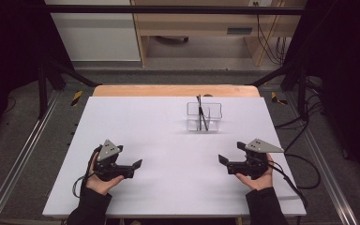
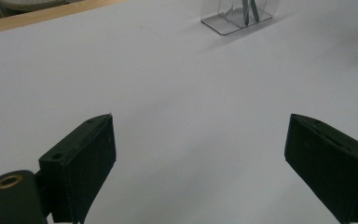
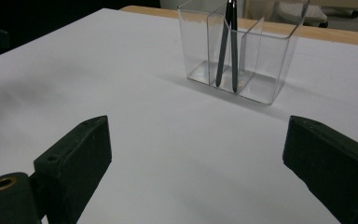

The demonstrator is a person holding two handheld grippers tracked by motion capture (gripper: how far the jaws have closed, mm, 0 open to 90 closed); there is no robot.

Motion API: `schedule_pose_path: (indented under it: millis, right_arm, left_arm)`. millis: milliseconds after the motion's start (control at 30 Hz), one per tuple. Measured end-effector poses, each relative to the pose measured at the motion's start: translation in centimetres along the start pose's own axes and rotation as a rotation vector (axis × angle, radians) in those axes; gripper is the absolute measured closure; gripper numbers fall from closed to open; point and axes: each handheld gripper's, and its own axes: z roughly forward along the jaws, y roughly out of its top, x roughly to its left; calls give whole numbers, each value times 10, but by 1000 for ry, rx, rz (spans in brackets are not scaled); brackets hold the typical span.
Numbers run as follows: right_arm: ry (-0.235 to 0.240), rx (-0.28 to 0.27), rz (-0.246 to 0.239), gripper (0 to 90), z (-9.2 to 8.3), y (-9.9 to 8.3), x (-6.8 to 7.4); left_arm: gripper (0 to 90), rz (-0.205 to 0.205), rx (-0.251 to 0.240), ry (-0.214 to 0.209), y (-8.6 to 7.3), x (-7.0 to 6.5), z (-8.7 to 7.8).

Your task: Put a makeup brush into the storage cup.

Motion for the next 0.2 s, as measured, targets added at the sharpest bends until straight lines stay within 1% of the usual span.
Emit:
schedule_pose_path:
  millis: [200]
  right_arm:
    - [-4, -13, 9, 89, -5, -2, -4]
  left_arm:
    - [82, 0, 9, -3, -2, 1, 2]
